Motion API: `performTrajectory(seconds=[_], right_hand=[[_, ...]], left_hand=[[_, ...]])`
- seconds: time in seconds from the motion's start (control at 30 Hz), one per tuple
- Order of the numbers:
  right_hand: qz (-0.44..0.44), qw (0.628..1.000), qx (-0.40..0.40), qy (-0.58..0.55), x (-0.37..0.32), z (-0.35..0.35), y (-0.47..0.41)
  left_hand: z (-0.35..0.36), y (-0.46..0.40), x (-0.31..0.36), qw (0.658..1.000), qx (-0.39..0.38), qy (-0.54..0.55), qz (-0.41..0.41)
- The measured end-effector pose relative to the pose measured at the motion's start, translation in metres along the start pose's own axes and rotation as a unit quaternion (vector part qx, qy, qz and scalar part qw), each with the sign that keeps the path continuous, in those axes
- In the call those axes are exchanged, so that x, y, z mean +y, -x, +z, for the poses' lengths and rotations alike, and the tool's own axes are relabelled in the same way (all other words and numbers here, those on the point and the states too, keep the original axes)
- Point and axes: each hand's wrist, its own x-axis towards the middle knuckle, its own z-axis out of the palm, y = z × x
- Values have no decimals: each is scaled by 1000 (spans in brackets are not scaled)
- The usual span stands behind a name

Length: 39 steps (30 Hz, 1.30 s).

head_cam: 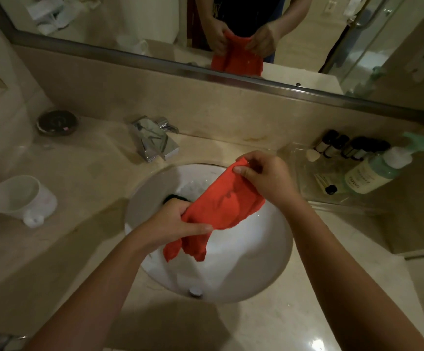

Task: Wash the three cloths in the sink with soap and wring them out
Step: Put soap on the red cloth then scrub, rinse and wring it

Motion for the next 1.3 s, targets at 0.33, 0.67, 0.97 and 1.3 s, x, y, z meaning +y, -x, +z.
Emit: performTrajectory(seconds=[0.33, 0.67, 0.97, 1.3], right_hand=[[47, 994, -32, -89, 24, 31, 6], [318, 907, -208, -183, 71, 51, 82], [171, 850, -240, -437, 80, 58, 94], [159, 867, -165, -442, 64, 50, 92]], left_hand=[[14, -2, 5, 985, -48, 167, 5], [29, 0, -1, 910, -56, 408, -41], [28, 0, -6, 863, -62, 493, -91], [14, 1, -7, 898, -34, 432, -83]])
